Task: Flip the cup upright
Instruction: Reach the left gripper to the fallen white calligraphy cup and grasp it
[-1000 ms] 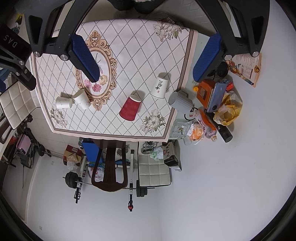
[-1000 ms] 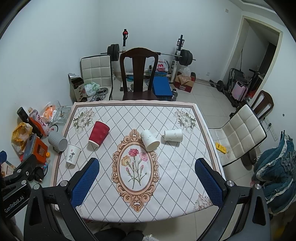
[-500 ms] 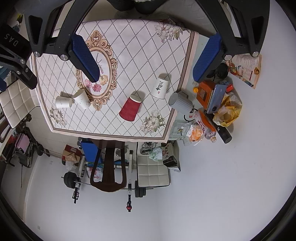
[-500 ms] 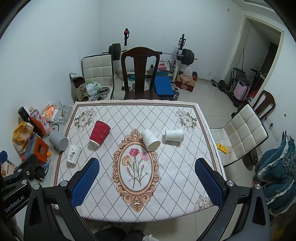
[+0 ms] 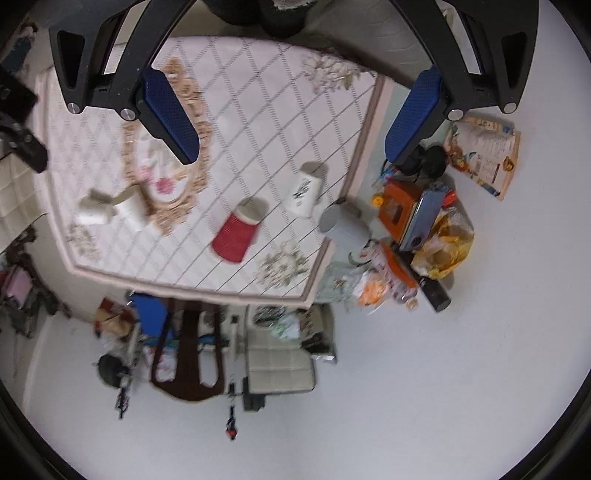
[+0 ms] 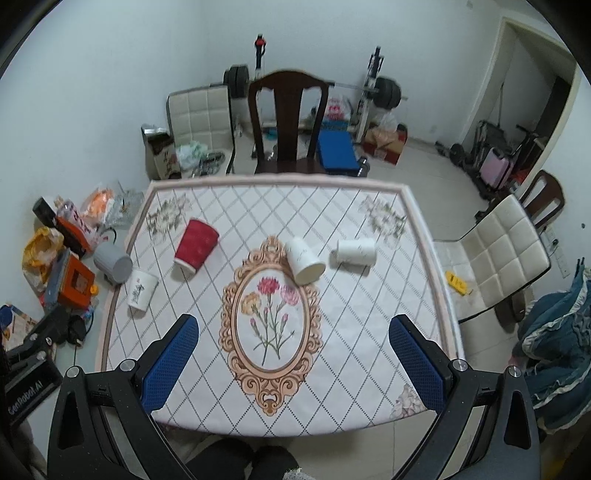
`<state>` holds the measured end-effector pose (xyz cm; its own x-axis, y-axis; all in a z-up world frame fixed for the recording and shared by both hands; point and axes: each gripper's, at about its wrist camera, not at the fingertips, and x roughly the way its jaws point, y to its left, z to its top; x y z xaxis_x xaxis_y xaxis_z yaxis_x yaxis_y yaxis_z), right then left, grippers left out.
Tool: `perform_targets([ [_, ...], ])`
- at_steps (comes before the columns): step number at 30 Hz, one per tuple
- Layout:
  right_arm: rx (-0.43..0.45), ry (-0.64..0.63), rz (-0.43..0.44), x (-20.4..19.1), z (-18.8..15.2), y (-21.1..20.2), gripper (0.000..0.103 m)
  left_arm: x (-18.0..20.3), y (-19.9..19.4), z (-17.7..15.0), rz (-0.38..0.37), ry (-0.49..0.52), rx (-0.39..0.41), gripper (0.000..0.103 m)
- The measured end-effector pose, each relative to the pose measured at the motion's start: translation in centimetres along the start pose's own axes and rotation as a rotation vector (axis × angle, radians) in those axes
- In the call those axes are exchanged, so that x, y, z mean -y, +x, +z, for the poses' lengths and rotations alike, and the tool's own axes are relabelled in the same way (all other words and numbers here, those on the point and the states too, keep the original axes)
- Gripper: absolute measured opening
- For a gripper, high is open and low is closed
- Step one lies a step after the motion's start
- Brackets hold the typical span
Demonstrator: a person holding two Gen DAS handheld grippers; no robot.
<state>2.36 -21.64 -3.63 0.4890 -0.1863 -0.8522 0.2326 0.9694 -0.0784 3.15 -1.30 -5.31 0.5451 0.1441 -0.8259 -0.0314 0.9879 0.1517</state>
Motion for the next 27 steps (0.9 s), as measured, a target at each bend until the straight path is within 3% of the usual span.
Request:
perform_targets([
  [6, -0.122, -0.031, -0.007, -1.4, -0.6, 7.7, 0.103, -0.9, 7.9, -0.9, 0.073, 0.032, -0.134, 0.103],
  [12, -0.236, -0.049, -0.025, -3.7, -0.8, 15.3, 0.103, -1.2, 14.8, -0.7, 0.079, 0.071, -0.238, 0.103],
  [27, -0.426, -0.066, -0.084, -9.0, 1.4, 28.6, 0.103, -1.4, 28.6, 3.5, -0.027, 0.162, -0.397, 0.102],
])
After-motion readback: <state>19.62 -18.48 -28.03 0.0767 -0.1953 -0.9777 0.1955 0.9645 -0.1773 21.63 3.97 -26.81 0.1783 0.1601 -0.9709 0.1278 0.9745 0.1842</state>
